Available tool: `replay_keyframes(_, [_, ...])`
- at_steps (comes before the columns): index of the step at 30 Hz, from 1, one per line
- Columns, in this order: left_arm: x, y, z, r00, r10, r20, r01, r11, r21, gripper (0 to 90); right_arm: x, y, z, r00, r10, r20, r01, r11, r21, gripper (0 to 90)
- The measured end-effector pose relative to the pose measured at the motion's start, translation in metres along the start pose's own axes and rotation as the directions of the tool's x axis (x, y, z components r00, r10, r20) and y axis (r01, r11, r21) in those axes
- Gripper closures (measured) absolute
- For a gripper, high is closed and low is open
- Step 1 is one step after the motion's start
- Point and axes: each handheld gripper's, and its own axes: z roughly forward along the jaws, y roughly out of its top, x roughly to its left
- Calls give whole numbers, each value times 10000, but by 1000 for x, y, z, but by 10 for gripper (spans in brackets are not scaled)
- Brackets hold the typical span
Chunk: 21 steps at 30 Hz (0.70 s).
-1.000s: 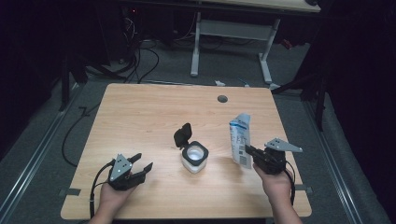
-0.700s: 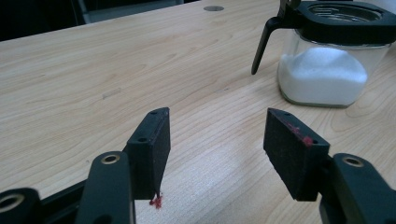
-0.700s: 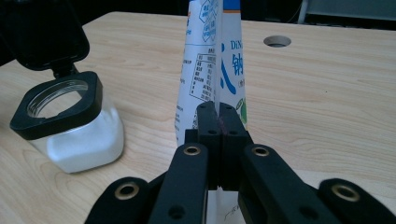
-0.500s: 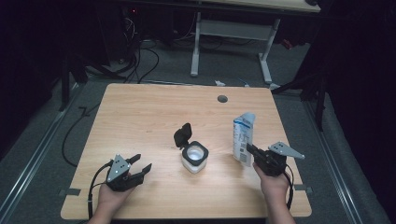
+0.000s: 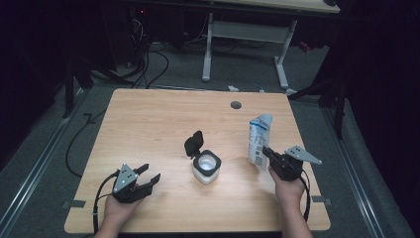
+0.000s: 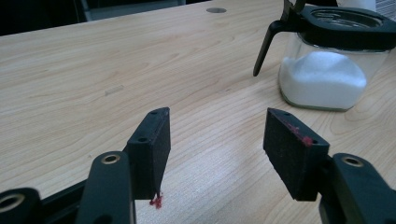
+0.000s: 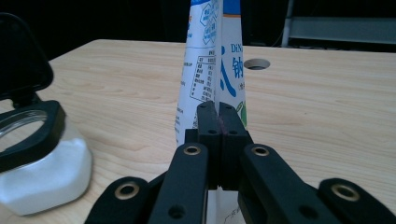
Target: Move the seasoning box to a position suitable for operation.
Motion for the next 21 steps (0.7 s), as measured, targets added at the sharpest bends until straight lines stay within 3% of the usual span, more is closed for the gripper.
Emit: replay_keyframes(21, [3, -1, -2, 10000, 25, -89, -25, 10000, -62, 418, -9, -5, 10, 9997, 39, 247, -42, 9999, 105, 900])
